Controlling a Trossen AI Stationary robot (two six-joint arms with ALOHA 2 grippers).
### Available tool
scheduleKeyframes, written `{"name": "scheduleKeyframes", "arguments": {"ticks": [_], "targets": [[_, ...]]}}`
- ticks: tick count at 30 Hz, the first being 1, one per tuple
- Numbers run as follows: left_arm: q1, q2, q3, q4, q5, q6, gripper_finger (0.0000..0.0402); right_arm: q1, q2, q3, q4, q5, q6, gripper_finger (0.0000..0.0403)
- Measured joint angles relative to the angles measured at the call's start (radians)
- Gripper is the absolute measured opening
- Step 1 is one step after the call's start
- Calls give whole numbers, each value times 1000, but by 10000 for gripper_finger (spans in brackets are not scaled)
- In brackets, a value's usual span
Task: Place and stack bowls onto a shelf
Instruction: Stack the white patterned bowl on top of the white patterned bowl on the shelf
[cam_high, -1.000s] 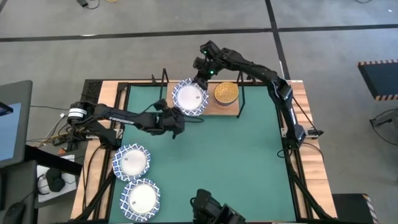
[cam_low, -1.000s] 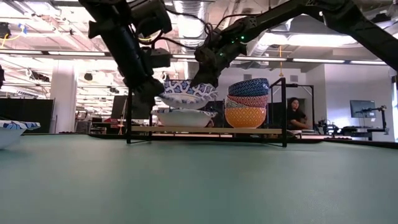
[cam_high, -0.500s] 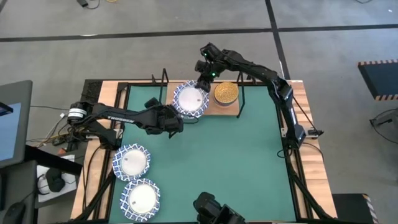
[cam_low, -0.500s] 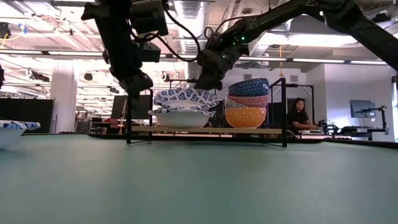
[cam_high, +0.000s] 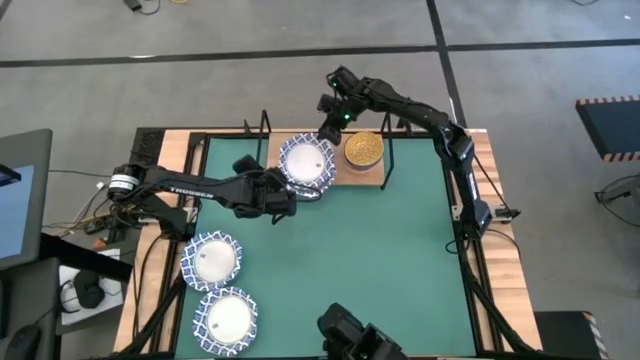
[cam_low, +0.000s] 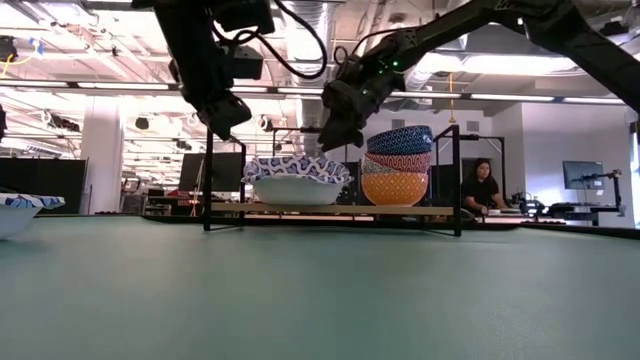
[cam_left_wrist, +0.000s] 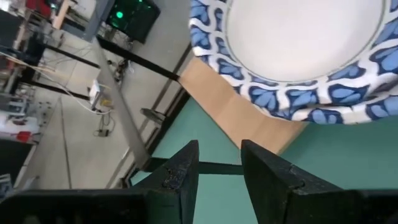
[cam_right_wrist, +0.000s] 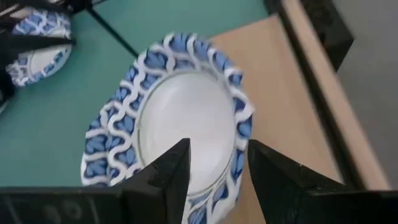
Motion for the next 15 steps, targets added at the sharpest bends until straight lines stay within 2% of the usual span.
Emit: {"name": "scheduleKeyframes", "arguments": {"ticks": [3,9,15], "targets": [[-4,0,16,-42,-28,-22,110,1,2,0,-51,-16,-27,186],[-4,0,25,-63,-47,-34,110,14,2,0,-5,-58,-19,183],[-3,0,25,-75,-77,-68,110,140,21,0,59,173,-86,161]]}}
